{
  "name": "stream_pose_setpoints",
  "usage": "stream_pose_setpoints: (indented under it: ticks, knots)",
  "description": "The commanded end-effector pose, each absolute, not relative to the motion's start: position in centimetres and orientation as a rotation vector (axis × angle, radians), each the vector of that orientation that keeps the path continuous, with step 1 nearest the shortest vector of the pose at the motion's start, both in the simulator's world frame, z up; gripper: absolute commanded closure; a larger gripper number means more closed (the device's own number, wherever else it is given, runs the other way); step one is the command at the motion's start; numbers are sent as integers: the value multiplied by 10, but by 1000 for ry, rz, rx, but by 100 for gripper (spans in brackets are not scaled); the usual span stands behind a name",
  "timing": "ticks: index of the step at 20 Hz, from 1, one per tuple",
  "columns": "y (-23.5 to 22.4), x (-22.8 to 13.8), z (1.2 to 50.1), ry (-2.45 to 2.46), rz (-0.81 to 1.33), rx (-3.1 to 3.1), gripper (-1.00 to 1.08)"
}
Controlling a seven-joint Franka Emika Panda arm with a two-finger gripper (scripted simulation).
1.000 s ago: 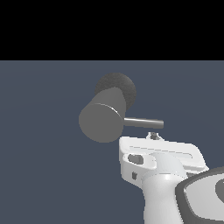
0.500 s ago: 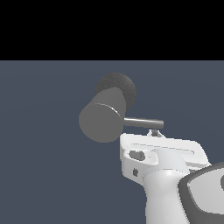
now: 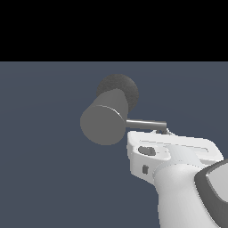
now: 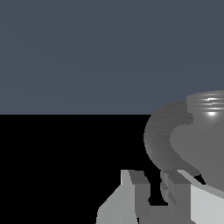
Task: Turn on the faucet by rotating a designated handle.
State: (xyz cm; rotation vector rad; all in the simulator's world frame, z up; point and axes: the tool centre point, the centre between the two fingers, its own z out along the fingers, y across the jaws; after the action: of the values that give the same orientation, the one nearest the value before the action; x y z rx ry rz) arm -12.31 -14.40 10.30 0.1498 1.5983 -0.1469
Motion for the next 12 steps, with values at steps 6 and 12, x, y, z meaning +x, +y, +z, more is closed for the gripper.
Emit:
stream_pose_setpoints:
  ticks: [6,12]
  knots:
    - [-148,-124,112,1609,-152,152,108]
    - [-140,-122,135,1598,-146,148,108]
